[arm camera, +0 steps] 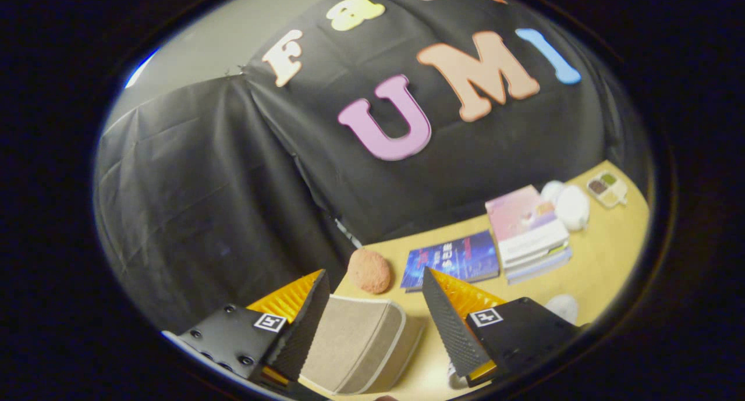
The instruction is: Open the storage box then place both shoes into the box .Put the left shoe in first, then the right shoe, with the right side of both shoes facing outward in a uniform manner.
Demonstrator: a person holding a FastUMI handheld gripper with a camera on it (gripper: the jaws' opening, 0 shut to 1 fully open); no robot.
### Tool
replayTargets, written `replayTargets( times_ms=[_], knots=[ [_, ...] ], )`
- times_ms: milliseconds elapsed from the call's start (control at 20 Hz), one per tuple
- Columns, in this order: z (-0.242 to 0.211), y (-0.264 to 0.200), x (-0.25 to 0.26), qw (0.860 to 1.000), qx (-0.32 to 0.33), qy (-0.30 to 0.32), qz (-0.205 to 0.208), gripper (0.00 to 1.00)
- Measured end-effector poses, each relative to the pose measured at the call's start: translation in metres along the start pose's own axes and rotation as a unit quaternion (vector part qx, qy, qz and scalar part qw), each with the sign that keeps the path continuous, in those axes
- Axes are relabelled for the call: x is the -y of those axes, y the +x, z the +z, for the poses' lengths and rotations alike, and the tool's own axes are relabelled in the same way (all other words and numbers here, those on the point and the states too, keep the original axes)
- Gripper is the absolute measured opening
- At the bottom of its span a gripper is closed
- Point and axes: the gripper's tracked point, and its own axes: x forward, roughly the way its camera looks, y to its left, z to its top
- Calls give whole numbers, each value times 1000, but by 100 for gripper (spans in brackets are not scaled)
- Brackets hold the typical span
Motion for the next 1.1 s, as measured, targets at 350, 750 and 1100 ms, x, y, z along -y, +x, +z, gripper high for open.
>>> replayTargets(
  times_ms=[350,750,1100],
  knots=[
    [-71,37,27,989,-85,124,13,99],
    [-141,65,27,960,-153,230,42,99],
    [-167,65,18,931,-172,314,69,99]
  ],
)
